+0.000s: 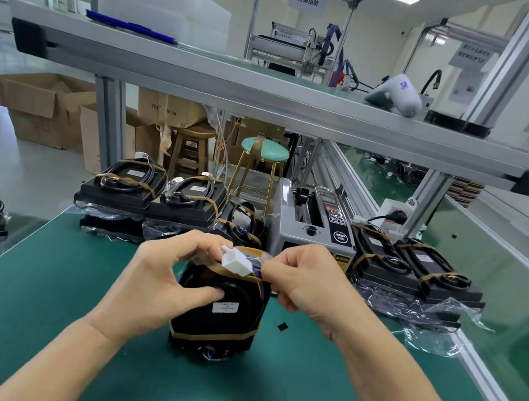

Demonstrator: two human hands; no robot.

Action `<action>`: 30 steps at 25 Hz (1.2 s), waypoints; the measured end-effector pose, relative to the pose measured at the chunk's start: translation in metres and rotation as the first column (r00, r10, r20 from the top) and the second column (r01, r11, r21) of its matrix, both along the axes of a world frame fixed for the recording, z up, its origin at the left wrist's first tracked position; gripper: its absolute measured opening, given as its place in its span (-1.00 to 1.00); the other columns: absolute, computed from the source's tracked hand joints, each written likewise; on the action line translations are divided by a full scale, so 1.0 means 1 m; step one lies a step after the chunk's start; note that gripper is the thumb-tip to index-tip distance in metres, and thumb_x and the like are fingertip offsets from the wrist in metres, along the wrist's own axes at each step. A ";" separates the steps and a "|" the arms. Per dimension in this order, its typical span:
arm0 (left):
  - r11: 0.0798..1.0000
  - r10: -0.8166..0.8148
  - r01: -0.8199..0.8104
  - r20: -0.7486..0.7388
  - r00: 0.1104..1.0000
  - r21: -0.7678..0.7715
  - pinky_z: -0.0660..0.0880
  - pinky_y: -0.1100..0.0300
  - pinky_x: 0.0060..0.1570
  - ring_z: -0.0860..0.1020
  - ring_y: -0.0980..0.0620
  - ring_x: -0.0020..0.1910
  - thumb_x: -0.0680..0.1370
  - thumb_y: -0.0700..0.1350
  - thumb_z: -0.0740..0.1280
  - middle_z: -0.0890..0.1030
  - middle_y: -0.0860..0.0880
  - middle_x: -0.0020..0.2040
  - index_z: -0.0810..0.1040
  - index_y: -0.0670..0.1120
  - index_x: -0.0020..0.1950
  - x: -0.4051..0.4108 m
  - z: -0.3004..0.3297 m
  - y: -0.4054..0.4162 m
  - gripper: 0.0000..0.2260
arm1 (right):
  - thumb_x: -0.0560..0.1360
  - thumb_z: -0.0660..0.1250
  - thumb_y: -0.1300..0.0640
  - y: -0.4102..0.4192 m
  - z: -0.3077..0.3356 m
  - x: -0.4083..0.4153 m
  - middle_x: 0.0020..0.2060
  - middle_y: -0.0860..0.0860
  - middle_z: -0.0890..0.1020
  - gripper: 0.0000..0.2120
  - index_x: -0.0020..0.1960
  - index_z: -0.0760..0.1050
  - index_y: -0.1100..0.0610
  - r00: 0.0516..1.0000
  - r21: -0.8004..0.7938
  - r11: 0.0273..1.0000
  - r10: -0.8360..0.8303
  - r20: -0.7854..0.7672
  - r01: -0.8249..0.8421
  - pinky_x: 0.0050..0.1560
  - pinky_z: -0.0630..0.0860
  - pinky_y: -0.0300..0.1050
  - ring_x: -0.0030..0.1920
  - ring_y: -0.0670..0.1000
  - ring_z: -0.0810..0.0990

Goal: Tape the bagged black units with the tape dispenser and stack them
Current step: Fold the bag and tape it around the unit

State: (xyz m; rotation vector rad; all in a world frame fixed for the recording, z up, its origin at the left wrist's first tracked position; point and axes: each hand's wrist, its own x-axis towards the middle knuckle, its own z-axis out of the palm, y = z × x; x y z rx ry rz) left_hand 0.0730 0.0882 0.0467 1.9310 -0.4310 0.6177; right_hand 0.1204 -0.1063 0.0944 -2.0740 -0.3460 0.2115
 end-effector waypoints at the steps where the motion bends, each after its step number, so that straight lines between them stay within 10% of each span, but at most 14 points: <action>1: 1.000 -0.003 0.003 0.000 1.000 -0.027 0.50 0.23 0.09 0.62 0.05 0.02 0.22 -0.22 0.53 0.66 0.11 0.05 0.57 -0.06 -0.10 0.001 0.000 0.000 -0.69 | 0.38 0.36 0.14 -0.003 -0.003 0.000 -0.56 0.06 0.46 -0.71 -0.51 0.45 0.12 1.000 -0.026 1.000 -0.004 0.020 0.005 -0.44 0.36 -0.18 -0.49 0.02 0.39; 7: 0.977 -0.070 0.066 -0.014 0.997 -0.203 0.45 0.36 0.05 0.62 0.07 0.02 0.17 -0.20 0.51 0.66 -0.03 0.02 0.56 -0.10 -0.17 0.013 -0.008 0.002 -0.72 | 0.35 0.36 0.21 -0.016 -0.037 0.012 -0.52 -0.04 0.51 -0.77 -0.43 0.40 0.08 0.982 -0.119 0.990 -0.048 0.180 0.071 -0.44 0.40 -0.19 -0.48 -0.05 0.42; 16: 0.940 -0.167 0.139 -0.065 0.984 -0.313 0.46 0.34 0.04 0.61 0.07 0.04 0.16 -0.35 0.48 0.65 -0.06 0.03 0.50 -0.20 -0.17 0.020 -0.008 0.002 -0.70 | 0.51 0.31 0.12 -0.008 -0.062 0.030 -0.32 -0.03 0.62 -0.85 -0.23 0.49 0.09 0.961 0.223 0.971 -0.020 -0.276 0.084 -0.11 0.59 -0.14 -0.25 -0.08 0.59; 22: 0.883 -0.277 0.210 -0.105 0.955 -0.419 0.46 0.29 -0.02 0.57 0.10 -0.05 0.27 -0.14 0.44 0.61 -0.07 -0.02 0.51 -0.08 -0.23 0.020 -0.007 -0.004 -0.84 | 0.46 0.27 0.06 0.034 -0.065 0.029 -0.29 0.04 0.58 -0.84 -0.09 0.59 0.09 0.883 0.530 0.767 -0.102 -0.457 0.363 -0.45 0.38 -0.28 -0.38 -0.03 0.49; 30: 0.988 -0.005 -0.097 -0.650 0.760 -0.122 0.47 0.23 -0.25 0.56 0.00 -0.28 0.34 -0.04 0.49 0.62 -0.17 -0.28 0.66 -0.27 -0.14 0.065 0.043 -0.016 -0.71 | 0.48 0.22 0.10 0.052 -0.069 0.033 -0.33 0.09 0.59 -0.81 -0.24 0.54 0.12 0.810 0.631 0.579 -0.093 -0.579 0.517 -0.38 0.44 -0.17 -0.36 0.11 0.55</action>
